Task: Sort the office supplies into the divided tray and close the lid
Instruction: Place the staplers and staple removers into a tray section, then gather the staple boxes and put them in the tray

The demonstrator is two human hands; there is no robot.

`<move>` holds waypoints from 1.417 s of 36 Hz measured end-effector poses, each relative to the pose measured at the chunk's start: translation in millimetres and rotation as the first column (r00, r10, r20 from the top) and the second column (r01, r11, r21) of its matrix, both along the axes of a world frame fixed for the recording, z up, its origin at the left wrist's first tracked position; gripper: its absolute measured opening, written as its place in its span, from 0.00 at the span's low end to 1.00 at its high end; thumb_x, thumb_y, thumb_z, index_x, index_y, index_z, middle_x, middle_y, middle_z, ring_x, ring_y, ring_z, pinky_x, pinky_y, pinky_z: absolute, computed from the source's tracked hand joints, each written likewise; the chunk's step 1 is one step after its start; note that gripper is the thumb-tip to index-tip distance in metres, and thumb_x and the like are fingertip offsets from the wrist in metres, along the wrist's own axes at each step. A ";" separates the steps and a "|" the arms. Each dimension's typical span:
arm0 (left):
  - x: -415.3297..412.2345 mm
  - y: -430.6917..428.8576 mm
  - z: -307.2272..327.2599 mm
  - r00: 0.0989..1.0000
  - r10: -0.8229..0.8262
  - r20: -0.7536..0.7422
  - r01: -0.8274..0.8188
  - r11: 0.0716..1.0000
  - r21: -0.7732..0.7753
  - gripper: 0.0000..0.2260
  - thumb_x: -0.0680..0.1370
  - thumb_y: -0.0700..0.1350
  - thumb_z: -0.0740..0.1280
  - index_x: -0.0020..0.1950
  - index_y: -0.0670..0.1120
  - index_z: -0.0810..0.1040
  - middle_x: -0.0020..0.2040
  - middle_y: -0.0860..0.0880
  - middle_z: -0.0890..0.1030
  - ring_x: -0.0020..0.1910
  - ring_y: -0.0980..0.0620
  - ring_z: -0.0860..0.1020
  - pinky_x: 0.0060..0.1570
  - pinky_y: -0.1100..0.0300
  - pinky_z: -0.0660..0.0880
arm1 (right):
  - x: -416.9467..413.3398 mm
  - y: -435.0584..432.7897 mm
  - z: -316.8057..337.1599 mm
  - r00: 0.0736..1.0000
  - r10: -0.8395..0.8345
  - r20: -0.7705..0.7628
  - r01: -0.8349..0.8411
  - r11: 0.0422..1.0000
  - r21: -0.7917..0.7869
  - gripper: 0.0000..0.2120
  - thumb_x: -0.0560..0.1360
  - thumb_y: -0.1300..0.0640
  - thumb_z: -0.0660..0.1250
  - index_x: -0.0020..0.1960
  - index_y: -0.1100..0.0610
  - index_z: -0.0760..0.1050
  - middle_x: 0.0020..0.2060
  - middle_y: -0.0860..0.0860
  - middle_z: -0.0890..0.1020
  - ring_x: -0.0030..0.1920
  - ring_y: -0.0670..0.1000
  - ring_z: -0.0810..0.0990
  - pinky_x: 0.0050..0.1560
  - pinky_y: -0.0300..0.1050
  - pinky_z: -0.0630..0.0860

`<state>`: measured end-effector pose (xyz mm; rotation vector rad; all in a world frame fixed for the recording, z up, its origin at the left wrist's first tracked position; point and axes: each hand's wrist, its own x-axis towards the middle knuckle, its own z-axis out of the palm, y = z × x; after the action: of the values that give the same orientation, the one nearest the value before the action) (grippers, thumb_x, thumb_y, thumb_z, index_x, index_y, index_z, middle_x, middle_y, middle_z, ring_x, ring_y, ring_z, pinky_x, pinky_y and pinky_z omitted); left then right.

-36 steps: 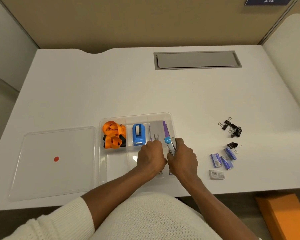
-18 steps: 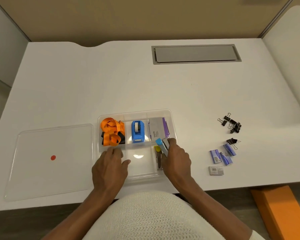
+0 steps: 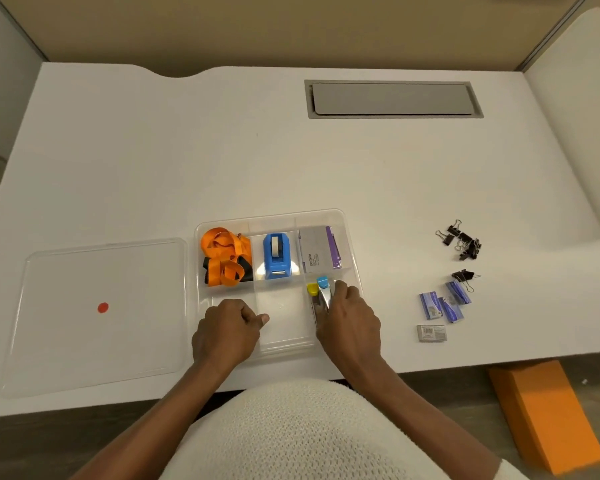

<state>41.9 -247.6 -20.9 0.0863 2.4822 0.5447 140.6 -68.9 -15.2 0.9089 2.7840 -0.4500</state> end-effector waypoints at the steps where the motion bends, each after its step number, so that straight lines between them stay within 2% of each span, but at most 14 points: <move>1: -0.5 0.4 -0.4 1.000 -0.002 0.005 0.002 1.000 0.000 0.13 0.79 0.60 0.74 0.42 0.52 0.83 0.39 0.54 0.84 0.40 0.53 0.81 0.43 0.54 0.81 | -1.7 -2.0 -0.3 1.000 0.004 0.006 -0.004 1.000 0.001 0.23 0.83 0.43 0.64 0.72 0.55 0.68 0.57 0.52 0.81 0.51 0.51 0.82 0.43 0.43 0.77; 5: -1.4 1.5 -0.2 1.000 -0.016 0.008 0.016 1.000 -0.008 0.13 0.79 0.60 0.73 0.42 0.52 0.83 0.40 0.54 0.84 0.40 0.52 0.81 0.42 0.55 0.80 | -4.1 -3.5 -0.7 0.999 0.032 0.027 -0.033 0.999 0.018 0.23 0.84 0.44 0.63 0.73 0.55 0.69 0.61 0.53 0.79 0.55 0.51 0.81 0.50 0.44 0.80; 10: -3.2 2.1 2.9 1.000 -0.021 0.012 0.021 1.000 0.009 0.11 0.78 0.59 0.75 0.41 0.54 0.82 0.40 0.54 0.84 0.41 0.52 0.81 0.43 0.54 0.80 | -0.4 -5.0 6.7 0.997 0.080 -0.021 -0.078 0.993 0.083 0.19 0.83 0.49 0.66 0.71 0.55 0.73 0.60 0.54 0.81 0.54 0.53 0.80 0.47 0.46 0.82; 13: -3.3 3.2 6.6 0.999 -0.036 -0.016 0.036 0.999 0.012 0.12 0.77 0.58 0.76 0.39 0.55 0.79 0.39 0.55 0.83 0.41 0.52 0.81 0.42 0.55 0.79 | 4.6 -4.1 3.1 0.984 0.177 -0.038 -0.174 0.982 0.075 0.21 0.84 0.51 0.66 0.75 0.54 0.71 0.66 0.55 0.78 0.60 0.53 0.78 0.53 0.46 0.82; 21: 1.6 8.8 17.5 0.981 -0.147 -0.125 0.135 0.985 -0.105 0.14 0.78 0.59 0.74 0.40 0.53 0.77 0.37 0.54 0.79 0.35 0.55 0.76 0.34 0.60 0.71 | 11.6 -6.0 0.4 0.977 0.188 -0.096 -0.187 0.982 0.023 0.23 0.83 0.52 0.69 0.77 0.55 0.72 0.67 0.58 0.77 0.63 0.55 0.77 0.56 0.48 0.83; 25: 7.6 13.1 30.2 0.932 -0.296 -0.211 0.243 0.939 -0.243 0.13 0.79 0.58 0.74 0.49 0.49 0.80 0.44 0.51 0.84 0.42 0.49 0.82 0.38 0.56 0.77 | 18.5 2.8 9.5 0.978 0.091 -0.186 -0.101 0.994 -0.045 0.15 0.81 0.52 0.71 0.67 0.52 0.80 0.61 0.54 0.80 0.56 0.54 0.80 0.42 0.42 0.76; 27: 11.1 19.0 37.9 0.902 -0.339 -0.266 0.270 0.926 -0.264 0.15 0.79 0.57 0.74 0.58 0.47 0.82 0.50 0.48 0.86 0.47 0.47 0.85 0.42 0.54 0.79 | 25.7 11.9 15.0 0.968 0.036 -0.249 -0.067 0.990 -0.120 0.12 0.80 0.52 0.73 0.62 0.51 0.83 0.59 0.52 0.80 0.51 0.52 0.82 0.41 0.38 0.73; 30: 13.7 38.0 52.1 0.863 -0.403 -0.304 0.316 0.901 -0.295 0.18 0.79 0.59 0.73 0.61 0.46 0.83 0.49 0.48 0.86 0.44 0.48 0.84 0.38 0.56 0.76 | 40.5 29.9 18.7 0.936 -0.067 -0.346 -0.001 0.981 -0.193 0.09 0.80 0.52 0.73 0.60 0.50 0.83 0.58 0.48 0.80 0.44 0.47 0.82 0.39 0.33 0.74; 33: 14.8 66.7 65.2 0.781 -0.532 -0.327 0.433 0.839 -0.330 0.19 0.81 0.60 0.70 0.64 0.49 0.81 0.50 0.51 0.86 0.45 0.51 0.83 0.40 0.57 0.80 | 57.9 50.7 17.1 0.891 -0.244 -0.383 0.156 0.957 -0.246 0.10 0.79 0.50 0.74 0.59 0.48 0.83 0.57 0.45 0.79 0.47 0.44 0.82 0.45 0.40 0.83; 37: 20.5 115.1 76.3 0.638 -0.669 -0.381 0.632 0.738 -0.238 0.13 0.81 0.57 0.71 0.58 0.48 0.82 0.48 0.50 0.86 0.45 0.51 0.83 0.40 0.57 0.77 | 88.8 89.7 7.2 0.863 -0.401 -0.307 0.342 0.911 -0.229 0.19 0.74 0.44 0.77 0.64 0.44 0.79 0.62 0.46 0.78 0.54 0.45 0.81 0.50 0.42 0.82; 40: 36.9 157.8 77.4 0.502 -0.738 -0.451 0.774 0.616 -0.147 0.11 0.78 0.54 0.76 0.51 0.46 0.84 0.45 0.49 0.85 0.43 0.47 0.83 0.38 0.53 0.78 | 115.4 119.7 -2.0 0.885 -0.415 -0.211 0.374 0.904 -0.209 0.30 0.72 0.39 0.77 0.70 0.43 0.73 0.68 0.47 0.73 0.64 0.50 0.76 0.57 0.47 0.82; 45: 70.0 230.6 60.5 0.263 -0.830 -0.492 0.915 0.376 -0.146 0.18 0.78 0.57 0.75 0.63 0.49 0.80 0.58 0.49 0.83 0.55 0.50 0.80 0.48 0.54 0.81 | 146.1 158.9 -18.5 0.929 -0.353 -0.114 0.332 0.928 -0.170 0.42 0.67 0.35 0.78 0.76 0.40 0.65 0.77 0.50 0.63 0.76 0.53 0.65 0.68 0.54 0.78; 48: 89.0 261.5 39.8 0.195 -0.871 -0.450 0.927 0.314 -0.206 0.26 0.78 0.59 0.74 0.70 0.46 0.76 0.64 0.45 0.80 0.61 0.47 0.78 0.54 0.54 0.78 | 155.2 176.4 -29.8 0.923 -0.348 -0.168 0.329 0.935 -0.131 0.36 0.70 0.39 0.76 0.74 0.43 0.67 0.75 0.49 0.67 0.73 0.51 0.69 0.64 0.50 0.81; 51: 106.2 281.2 19.2 0.213 -0.899 -0.382 0.926 0.310 -0.215 0.35 0.77 0.62 0.74 0.76 0.44 0.71 0.72 0.43 0.76 0.68 0.43 0.76 0.61 0.51 0.78 | 159.1 192.7 -37.2 0.886 -0.367 -0.281 0.365 0.929 -0.062 0.25 0.71 0.46 0.75 0.65 0.47 0.72 0.66 0.48 0.72 0.61 0.48 0.75 0.50 0.45 0.85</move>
<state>148.1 33.6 -1.6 1.8098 2.2138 0.0193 299.7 123.7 -52.3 1.4904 2.8550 -0.7000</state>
